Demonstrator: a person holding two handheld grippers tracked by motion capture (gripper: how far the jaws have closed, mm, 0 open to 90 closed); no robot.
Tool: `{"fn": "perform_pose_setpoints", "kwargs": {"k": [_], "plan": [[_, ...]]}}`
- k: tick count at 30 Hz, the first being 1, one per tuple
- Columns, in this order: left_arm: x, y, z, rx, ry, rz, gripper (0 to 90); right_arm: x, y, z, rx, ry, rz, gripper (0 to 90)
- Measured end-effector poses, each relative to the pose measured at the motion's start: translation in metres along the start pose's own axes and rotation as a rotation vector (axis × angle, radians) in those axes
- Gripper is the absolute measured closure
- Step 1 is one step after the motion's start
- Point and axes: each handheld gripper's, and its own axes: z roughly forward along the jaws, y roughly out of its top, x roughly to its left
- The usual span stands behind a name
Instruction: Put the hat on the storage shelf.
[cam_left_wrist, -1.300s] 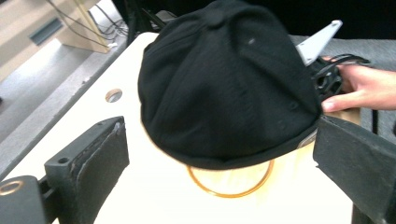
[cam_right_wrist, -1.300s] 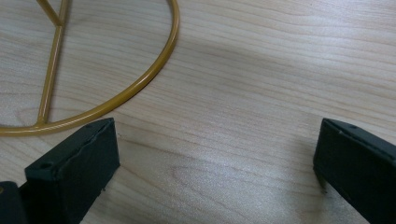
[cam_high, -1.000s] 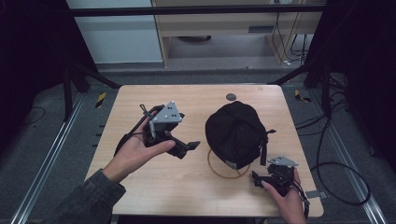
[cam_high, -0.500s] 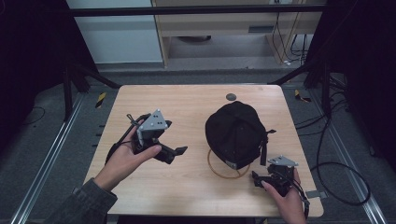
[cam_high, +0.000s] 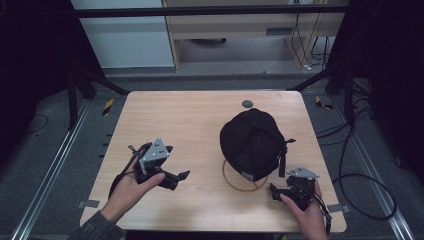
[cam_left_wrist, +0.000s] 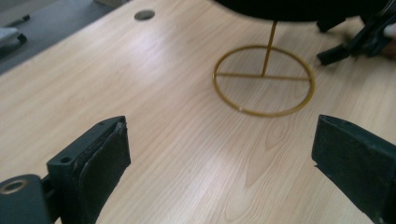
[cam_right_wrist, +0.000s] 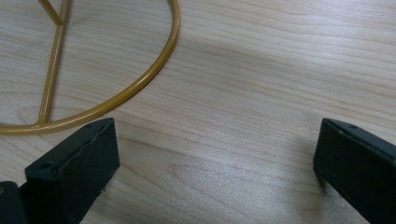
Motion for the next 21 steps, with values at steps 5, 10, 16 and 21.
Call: {"fn": "perform_pose_setpoints", "kwargs": {"k": [5,10,16,21], "plan": [[0.01,-0.023,0.012,0.018,0.018,-0.035,4.6,-0.001,0.0,0.0,-0.002,-0.002,-0.009,0.4],[0.021,-0.041,0.021,0.031,0.025,-0.059,5.0,0.0,0.0,0.0,-0.001,0.001,-0.005,0.4],[0.029,-0.066,0.03,0.068,0.033,-0.079,5.0,0.0,0.0,0.0,-0.001,0.001,-0.006,0.4],[0.034,-0.088,0.036,0.104,0.025,-0.097,4.8,0.0,0.0,0.0,0.0,0.0,-0.002,0.4]]}}
